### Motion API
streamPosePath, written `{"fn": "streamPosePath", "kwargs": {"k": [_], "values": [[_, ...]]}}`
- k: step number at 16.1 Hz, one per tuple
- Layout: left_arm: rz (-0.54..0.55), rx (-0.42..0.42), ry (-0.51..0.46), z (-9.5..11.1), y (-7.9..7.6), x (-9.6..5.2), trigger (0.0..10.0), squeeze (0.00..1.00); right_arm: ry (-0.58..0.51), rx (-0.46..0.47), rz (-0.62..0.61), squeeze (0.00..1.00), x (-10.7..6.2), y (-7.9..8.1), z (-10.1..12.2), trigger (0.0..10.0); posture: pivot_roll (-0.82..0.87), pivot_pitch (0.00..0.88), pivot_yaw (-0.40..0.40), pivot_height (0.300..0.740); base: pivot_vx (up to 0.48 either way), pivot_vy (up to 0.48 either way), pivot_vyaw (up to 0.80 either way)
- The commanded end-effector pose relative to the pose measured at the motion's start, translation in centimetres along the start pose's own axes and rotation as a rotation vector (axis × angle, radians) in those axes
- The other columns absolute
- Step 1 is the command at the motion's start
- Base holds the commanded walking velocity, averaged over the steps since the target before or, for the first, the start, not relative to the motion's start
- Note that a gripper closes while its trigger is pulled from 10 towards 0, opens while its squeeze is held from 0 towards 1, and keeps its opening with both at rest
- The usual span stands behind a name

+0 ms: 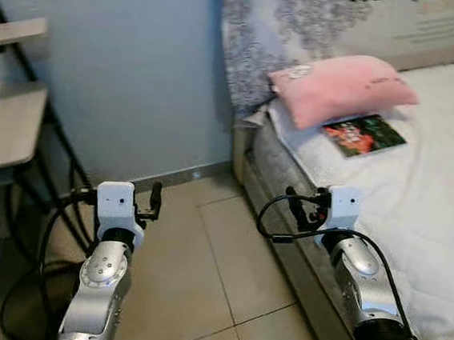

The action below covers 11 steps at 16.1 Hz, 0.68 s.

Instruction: Clean up the room

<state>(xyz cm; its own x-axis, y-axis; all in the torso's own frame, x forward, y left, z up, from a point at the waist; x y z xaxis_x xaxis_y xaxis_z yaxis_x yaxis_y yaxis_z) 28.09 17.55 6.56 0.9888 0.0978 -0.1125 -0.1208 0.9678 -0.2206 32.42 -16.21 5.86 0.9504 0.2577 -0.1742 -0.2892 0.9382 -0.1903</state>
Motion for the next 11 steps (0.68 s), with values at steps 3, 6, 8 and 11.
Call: {"fn": "streamPosePath", "kwargs": {"k": [3, 6, 8, 11], "values": [[0.018, 0.01, -0.015, 0.62, 0.35, 0.49, 10.0, 0.0, -0.023, -0.01, 0.017, 0.0, 0.3, 0.88, 0.52, 10.0, -0.17, 0.0, 0.126, 0.74, 0.306, 0.0, 0.57], [0.036, 0.005, -0.015, 0.62, 0.62, 0.6, 10.0, 0.0, -0.023, -0.013, 0.021, 0.0, 0.27, 0.84, 0.43, 10.0, -0.17, 0.0, 0.126, 0.74, 0.445, 0.0, 0.57], [0.043, 0.007, -0.015, 0.66, 0.68, 0.76, 10.0, 0.0, -0.021, -0.022, 0.02, 0.0, 0.34, 0.62, 0.41, 10.0, -0.17, 0.0, 0.126, 0.74, 0.442, 0.0, 0.57], [0.049, 0.011, -0.015, 0.64, 0.6, 0.92, 10.0, 0.0, 0.014, 0.002, -0.008, 0.0, 0.51, 0.31, -0.07, 10.0, -0.17, 0.0, 0.127, 0.74, 0.442, 0.0, 0.19]]}}
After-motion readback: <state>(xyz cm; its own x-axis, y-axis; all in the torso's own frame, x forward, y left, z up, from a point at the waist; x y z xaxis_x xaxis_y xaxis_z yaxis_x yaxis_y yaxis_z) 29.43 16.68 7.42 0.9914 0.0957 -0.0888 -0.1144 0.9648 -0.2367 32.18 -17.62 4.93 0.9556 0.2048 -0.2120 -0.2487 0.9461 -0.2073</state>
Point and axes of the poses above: a point about 5 cm out from each wrist's last joint towards the gripper, its own x axis pointing out of the wrist towards the gripper, its own z axis along the axis of the wrist's last joint, y = z × x, the point moved 2 cm from there along x, pointing out of the wrist towards the gripper, and after that the axes turned 13 degrees about -x, right-handed, at the moved point
